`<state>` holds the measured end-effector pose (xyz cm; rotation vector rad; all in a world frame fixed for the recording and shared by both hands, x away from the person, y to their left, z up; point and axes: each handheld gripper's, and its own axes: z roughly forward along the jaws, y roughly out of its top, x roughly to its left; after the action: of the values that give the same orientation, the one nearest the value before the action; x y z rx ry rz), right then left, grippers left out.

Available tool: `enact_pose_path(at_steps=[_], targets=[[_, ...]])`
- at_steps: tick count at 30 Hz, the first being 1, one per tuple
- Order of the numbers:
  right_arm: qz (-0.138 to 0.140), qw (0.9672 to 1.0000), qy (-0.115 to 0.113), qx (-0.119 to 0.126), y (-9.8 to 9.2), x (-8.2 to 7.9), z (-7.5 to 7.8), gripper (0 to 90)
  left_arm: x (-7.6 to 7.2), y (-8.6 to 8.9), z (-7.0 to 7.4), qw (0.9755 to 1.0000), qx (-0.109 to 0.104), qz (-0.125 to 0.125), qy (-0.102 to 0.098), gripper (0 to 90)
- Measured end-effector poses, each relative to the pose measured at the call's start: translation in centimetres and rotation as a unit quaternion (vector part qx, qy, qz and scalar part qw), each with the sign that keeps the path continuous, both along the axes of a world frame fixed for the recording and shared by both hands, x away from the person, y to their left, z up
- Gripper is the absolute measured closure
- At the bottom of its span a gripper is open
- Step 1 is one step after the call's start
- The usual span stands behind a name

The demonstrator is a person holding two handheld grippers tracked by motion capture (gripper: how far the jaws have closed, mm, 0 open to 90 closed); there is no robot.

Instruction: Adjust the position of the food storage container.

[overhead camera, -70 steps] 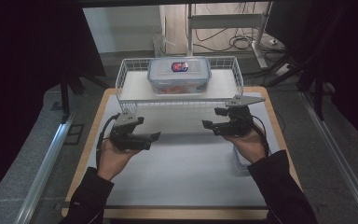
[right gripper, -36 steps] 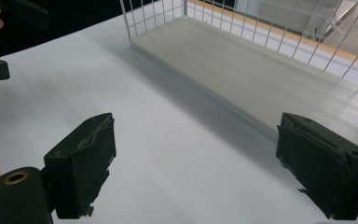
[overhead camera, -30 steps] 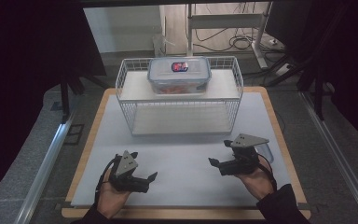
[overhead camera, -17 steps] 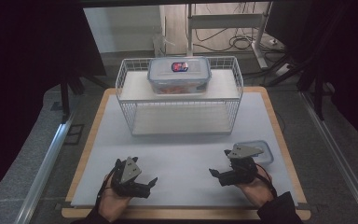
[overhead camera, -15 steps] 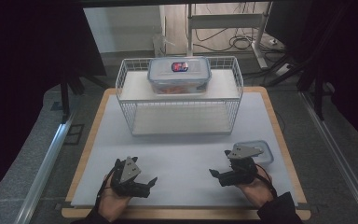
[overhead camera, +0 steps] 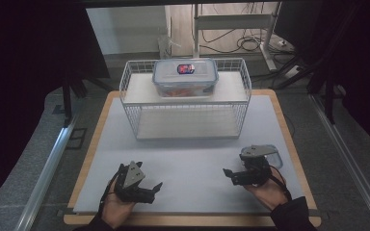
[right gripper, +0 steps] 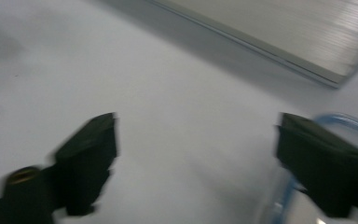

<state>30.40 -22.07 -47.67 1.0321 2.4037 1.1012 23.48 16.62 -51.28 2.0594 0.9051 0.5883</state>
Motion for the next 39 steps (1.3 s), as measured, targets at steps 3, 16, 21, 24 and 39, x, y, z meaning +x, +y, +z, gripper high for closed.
enact_pose_path(at_steps=[3, 16, 21, 24, 39], targets=[[-0.007, 0.9999, -0.01, -0.003, -1.5, 0.5, 0.5, 48.4, 0.0, 0.0, -0.1, 1.0, 0.0, 0.0, 0.003, 3.2], [-0.12, 0.9915, -0.051, 0.006, -9.5, 2.3, 1.7, 90.0, 0.3, 0.2, -0.3, 0.9999, -0.006, 0.003, 0.013, 3.5], [-0.171, 0.985, -0.027, 0.001, -12.3, 3.0, 1.1, 89.9, 0.3, 0.3, -0.3, 0.9998, -0.008, 0.005, 0.015, 3.5], [-0.184, 0.9828, -0.013, -0.005, -13.2, 3.3, 0.5, 90.0, 0.4, 0.3, -0.4, 0.9998, -0.009, 0.006, 0.017, 3.5], [-0.181, 0.9832, 0.014, -0.022, -12.6, 3.6, -0.3, 89.9, 0.6, 0.2, -0.5, 0.9996, -0.01, 0.008, 0.025, 3.7]])
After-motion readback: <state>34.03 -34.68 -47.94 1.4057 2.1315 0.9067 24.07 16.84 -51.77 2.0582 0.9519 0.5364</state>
